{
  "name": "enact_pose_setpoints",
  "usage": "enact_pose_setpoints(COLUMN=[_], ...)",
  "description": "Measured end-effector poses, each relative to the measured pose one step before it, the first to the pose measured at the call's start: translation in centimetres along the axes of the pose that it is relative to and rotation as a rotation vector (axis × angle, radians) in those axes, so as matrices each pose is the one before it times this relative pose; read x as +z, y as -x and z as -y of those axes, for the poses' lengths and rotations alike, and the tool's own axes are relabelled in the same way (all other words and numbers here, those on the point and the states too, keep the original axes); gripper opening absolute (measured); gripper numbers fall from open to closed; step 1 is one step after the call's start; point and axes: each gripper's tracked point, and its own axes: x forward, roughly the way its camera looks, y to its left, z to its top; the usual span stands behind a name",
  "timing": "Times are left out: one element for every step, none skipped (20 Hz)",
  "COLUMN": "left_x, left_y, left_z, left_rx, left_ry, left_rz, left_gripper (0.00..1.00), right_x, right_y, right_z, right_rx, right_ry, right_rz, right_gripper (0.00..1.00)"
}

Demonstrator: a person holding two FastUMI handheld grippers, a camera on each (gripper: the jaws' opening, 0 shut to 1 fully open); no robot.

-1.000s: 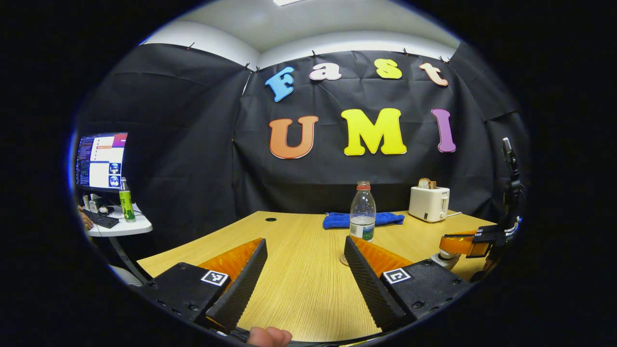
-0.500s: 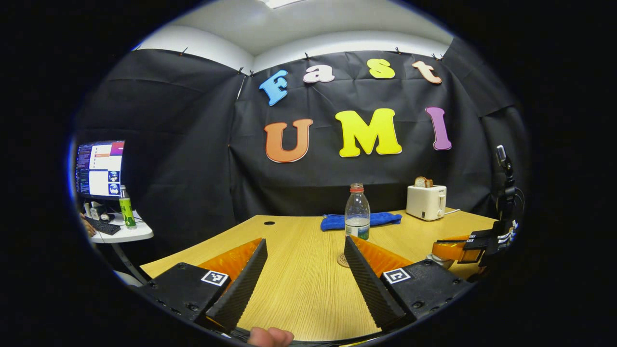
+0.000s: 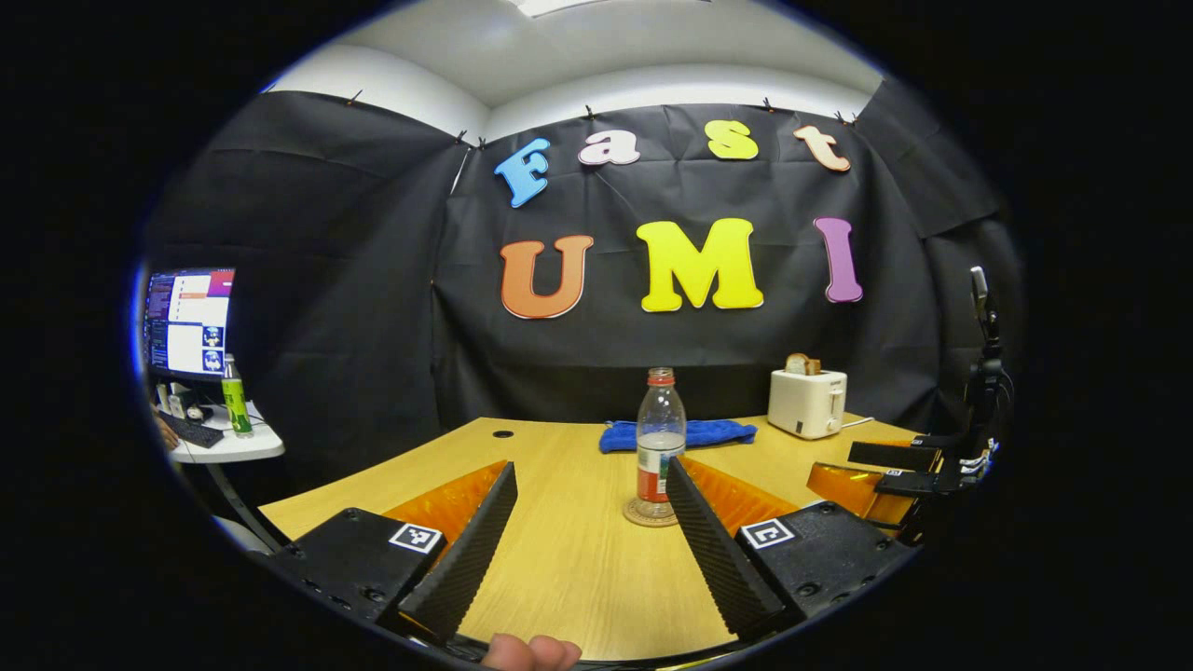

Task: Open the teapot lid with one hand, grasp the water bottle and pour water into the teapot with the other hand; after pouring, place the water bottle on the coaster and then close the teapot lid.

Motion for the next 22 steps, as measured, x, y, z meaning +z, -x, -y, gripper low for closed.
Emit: enact_pose_setpoints(left_x=[0.512, 0.384, 0.353, 0.312, 0.245, 0.358, 0.408, 0.470, 0.279, 0.260, 0.222, 0.386, 0.328, 0.162, 0.073, 0.073, 0.041, -0.049, 0.351, 0.172, 0.222, 0.201], left_y=[-0.037, -0.078, -0.032, -0.145, 0.054, 0.061, 0.078, 0.047, 0.019, 0.028, 0.108, 0.317, 0.282, 0.303, 0.271, 0.323, 0.174, 0.379, 0.136, 0.163, 0.124, 0.077], left_z=[0.738, 0.577, 0.503, 0.478, 0.638, 0.797, 0.688, 0.370, 0.346, 0.185, 0.181, 0.425, 0.277, 0.198, 0.140, 0.076, -0.081, 0.046, 0.128, -0.120, -0.213, -0.325], left_rx=[-0.01571, -0.01052, -0.00645, -0.00313, -0.01036, -0.01516, -0.01176, -0.00535, 0.00103, 0.00515, 0.00326, 0.00043, -0.00217, -0.00373, -0.00320, -0.00403, 0.00106, -0.00262, -0.00243, 0.00061, 0.00399, 0.00551], left_ry=[0.01334, 0.00897, 0.00647, 0.00737, 0.00838, 0.00809, 0.00516, 0.00190, -0.00148, -0.00586, -0.00404, -0.00853, -0.01019, -0.01977, -0.01899, -0.01985, -0.01576, -0.00520, 0.00113, 0.00082, -0.00711, -0.00832], left_rz=[0.00823, 0.00571, 0.00541, -0.00006, 0.00022, 0.00392, 0.00822, 0.01117, 0.00687, 0.00566, 0.00523, 0.01027, 0.00640, 0.00965, 0.00703, 0.00961, -0.00152, -0.00326, 0.00667, 0.00263, 0.00765, 0.00669], left_gripper=[1.00, 1.00, 1.00, 1.00, 1.00, 1.00, 1.00, 1.00, 1.00, 1.00, 1.00, 1.00, 1.00, 1.00, 1.00, 1.00, 1.00, 1.00, 1.00, 1.00, 1.00, 1.00], right_x=[0.804, 1.014, 0.744, 0.839, 0.822, 0.721, 0.550, 0.570, 0.509, 0.305, -0.017, 0.492, 0.446, 0.312, -0.047, 0.004, 0.309, 0.484, 0.441, 0.339, 0.098, 0.126], right_y=[0.637, 0.555, 0.743, 0.696, 0.720, 0.754, 0.833, 0.627, 0.771, 0.323, 0.560, 0.629, 0.582, 0.627, 0.615, 0.710, 0.896, 0.554, 0.367, 0.251, 0.347, 0.138], right_z=[0.507, 0.527, 0.638, 0.544, 0.232, 0.332, 0.249, 0.428, 0.471, 0.380, 0.253, 0.160, 0.124, 0.139, 0.234, -0.103, -0.290, -0.159, -0.067, -0.127, -0.132, -0.121], right_rx=[-0.02934, -0.02761, -0.03400, -0.02477, -0.01848, -0.01756, -0.01762, -0.01920, -0.02269, -0.02061, -0.01560, -0.00988, -0.00914, -0.01055, -0.01452, -0.00903, -0.00504, -0.00839, -0.01083, -0.00685, -0.00509, -0.00482], right_ry=[0.00859, 0.01241, 0.01506, 0.00927, 0.00817, 0.00814, 0.01276, 0.01150, 0.01123, 0.00707, -0.00153, -0.00661, 0.00336, 0.01023, 0.00862, -0.00032, -0.00301, 0.00284, 0.00713, 0.00642, 0.00681, 0.00573], right_rz=[0.01571, 0.01166, 0.00719, 0.01118, 0.01214, 0.01276, 0.00933, 0.01112, 0.00641, -0.00385, -0.01934, -0.00459, 0.00648, 0.00790, -0.00243, -0.00822, 0.00273, 0.00826, 0.01124, 0.00770, 0.00588, 0.00517], right_gripper=[1.00, 0.96, 0.95, 0.96, 0.96, 0.92, 0.96, 0.95, 0.92, 0.95, 0.92, 0.95, 0.95, 0.95, 0.95, 0.95, 0.96, 0.95, 0.95, 0.96, 0.97, 0.96])
